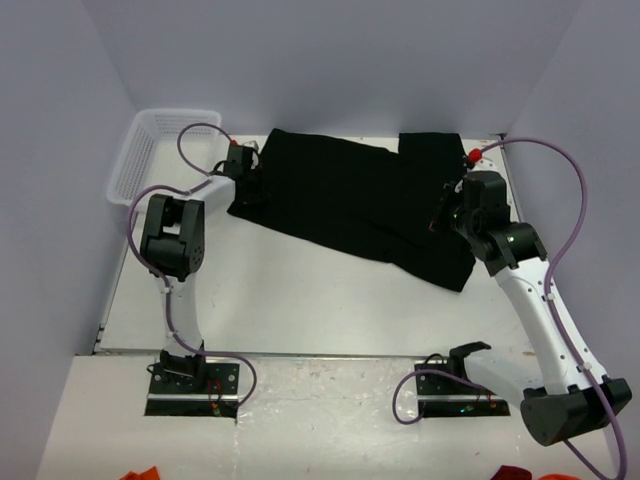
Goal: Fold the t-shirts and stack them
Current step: Fold the flattened tshirt in 1/3 of the way
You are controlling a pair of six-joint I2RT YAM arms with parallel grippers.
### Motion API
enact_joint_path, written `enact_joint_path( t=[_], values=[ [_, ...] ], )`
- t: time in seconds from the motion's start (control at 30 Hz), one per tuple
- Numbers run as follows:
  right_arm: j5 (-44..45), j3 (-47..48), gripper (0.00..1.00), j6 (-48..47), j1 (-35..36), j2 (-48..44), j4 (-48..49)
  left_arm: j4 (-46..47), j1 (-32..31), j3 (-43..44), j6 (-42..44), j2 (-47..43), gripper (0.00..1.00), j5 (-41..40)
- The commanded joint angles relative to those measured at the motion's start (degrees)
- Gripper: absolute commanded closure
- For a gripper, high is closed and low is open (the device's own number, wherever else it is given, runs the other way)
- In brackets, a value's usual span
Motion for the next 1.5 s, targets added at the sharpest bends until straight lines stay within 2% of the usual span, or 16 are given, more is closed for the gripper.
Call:
enact_joint_path(
  t=[0.0,0.17,0.33,0.6,0.77,1.0,1.1,1.23,1.3,1.37,1.4,1.47],
  values=[
    [-1.32,0.45,1.00,-1.05,0.29,0.96,2.81,-2.84,0.35,1.47,0.87,0.01,1.00,-5.08],
    [-1.68,0.19,1.00,-0.35,0.46,1.40,3.17,-6.79,0.52,0.33,-0.88,0.54,1.00,-12.10],
    [-0.63,0.71,1.00,-0.17,0.81,0.96,2.03,-14.26,2.01,-3.27,-7.91,-0.51,1.00,-19.58],
    [0.07,1.16,1.00,0.71,2.04,2.01,-1.39,-15.15,5.18,-18.47,-14.68,-9.65,1.00,-22.57],
    [1.92,-3.58,0.99,2.29,2.83,2.81,-1.31,-14.45,5.71,-26.21,-16.00,-17.20,1.00,-27.32],
    [6.05,-6.84,0.74,4.31,2.84,8.78,-3.85,-16.73,6.15,-25.69,-15.65,-19.32,1.00,-31.79],
    [6.32,-7.20,0.54,3.70,2.84,12.11,-4.12,-16.56,6.15,-25.51,-15.39,-21.08,1.00,-30.50],
    [3.78,-6.67,0.46,1.33,2.84,15.90,-1.41,-15.32,5.36,-24.81,-13.55,-25.72,1.00,-28.29],
    [-1.05,-6.58,0.46,0.97,2.84,17.31,1.92,-14.97,4.57,-24.02,-12.06,-27.23,1.00,-27.32],
    [-3.95,-6.14,0.50,0.88,2.84,19.15,3.87,-15.06,2.99,-22.53,-10.65,-29.07,1.00,-24.95],
    [-6.84,-4.92,0.58,0.88,2.92,22.03,4.48,-14.97,1.94,-21.83,-10.38,-30.56,1.00,-23.73],
    [-8.36,-2.99,0.63,0.88,3.80,25.12,5.01,-14.62,0.97,-21.56,-9.68,-31.97,1.00,-22.67]
  ],
)
